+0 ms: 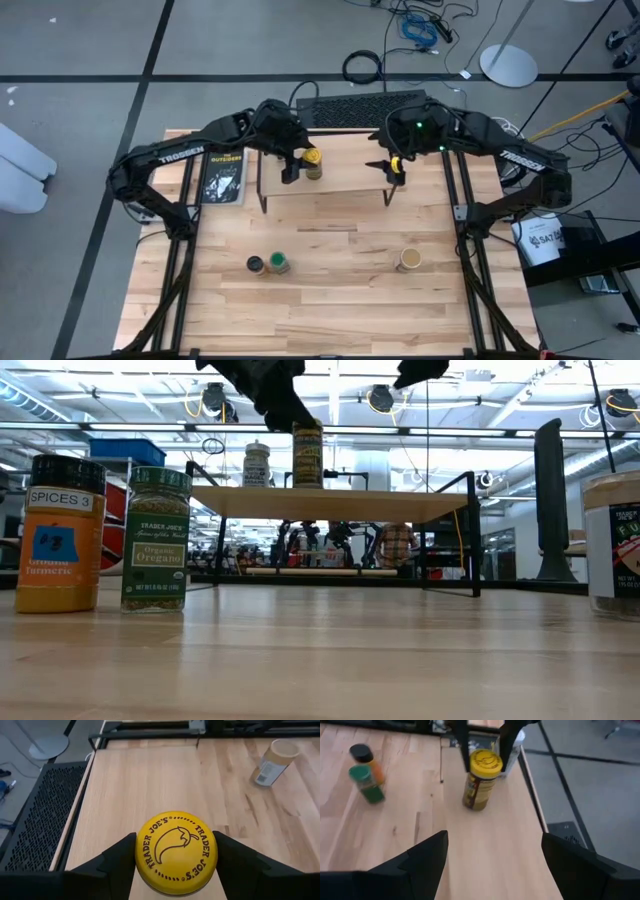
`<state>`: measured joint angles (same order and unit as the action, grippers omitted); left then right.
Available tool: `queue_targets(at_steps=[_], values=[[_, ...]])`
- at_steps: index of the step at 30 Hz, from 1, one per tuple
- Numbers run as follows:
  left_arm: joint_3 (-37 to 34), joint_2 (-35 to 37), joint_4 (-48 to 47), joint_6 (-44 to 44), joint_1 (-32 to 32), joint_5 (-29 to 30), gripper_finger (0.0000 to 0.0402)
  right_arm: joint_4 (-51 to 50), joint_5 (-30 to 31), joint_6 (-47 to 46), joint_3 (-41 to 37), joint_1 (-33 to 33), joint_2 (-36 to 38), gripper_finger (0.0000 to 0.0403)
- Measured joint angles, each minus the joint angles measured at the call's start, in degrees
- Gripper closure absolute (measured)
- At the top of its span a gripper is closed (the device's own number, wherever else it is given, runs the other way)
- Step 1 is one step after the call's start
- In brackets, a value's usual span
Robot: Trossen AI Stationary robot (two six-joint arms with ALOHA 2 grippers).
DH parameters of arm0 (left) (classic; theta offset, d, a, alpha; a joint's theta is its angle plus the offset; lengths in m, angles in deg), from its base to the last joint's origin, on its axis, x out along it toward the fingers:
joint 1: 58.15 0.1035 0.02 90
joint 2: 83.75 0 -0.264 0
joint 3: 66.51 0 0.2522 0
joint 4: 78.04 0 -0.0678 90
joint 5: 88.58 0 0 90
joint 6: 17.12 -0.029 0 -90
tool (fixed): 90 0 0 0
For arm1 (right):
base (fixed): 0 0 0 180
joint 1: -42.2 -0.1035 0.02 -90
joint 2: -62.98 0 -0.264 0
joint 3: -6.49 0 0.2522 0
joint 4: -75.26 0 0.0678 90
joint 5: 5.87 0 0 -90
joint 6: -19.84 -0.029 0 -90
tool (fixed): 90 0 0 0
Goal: Shelf spices
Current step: Remove the yellow seasoning bottle from the shelf
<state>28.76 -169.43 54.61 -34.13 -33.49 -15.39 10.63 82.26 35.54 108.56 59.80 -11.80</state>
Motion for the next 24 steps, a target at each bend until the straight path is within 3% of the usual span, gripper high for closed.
queue_targets(at_steps=[9,14,21,24], values=[[0.4,3.9,0.1,1.6,-3.4,-0.1,0.0168,17.1,-0.3,-2.1,-10.7,0.0,0.0,0.0094],[0.4,6.1,0.1,2.5,-5.5,0.0,0.0167,24.6,-5.8,-4.8,-16.5,0.0,0.0,0.0092],[0.4,7.8,0.1,4.3,-7.9,0.0,0.0167,26.9,-8.1,-5.4,-19.1,0.1,0.0,0.0052],[0.4,7.9,0.2,4.6,-9.0,0.5,0.0167,31.3,-13.1,-7.2,-20.5,0.0,-0.1,0.0033]])
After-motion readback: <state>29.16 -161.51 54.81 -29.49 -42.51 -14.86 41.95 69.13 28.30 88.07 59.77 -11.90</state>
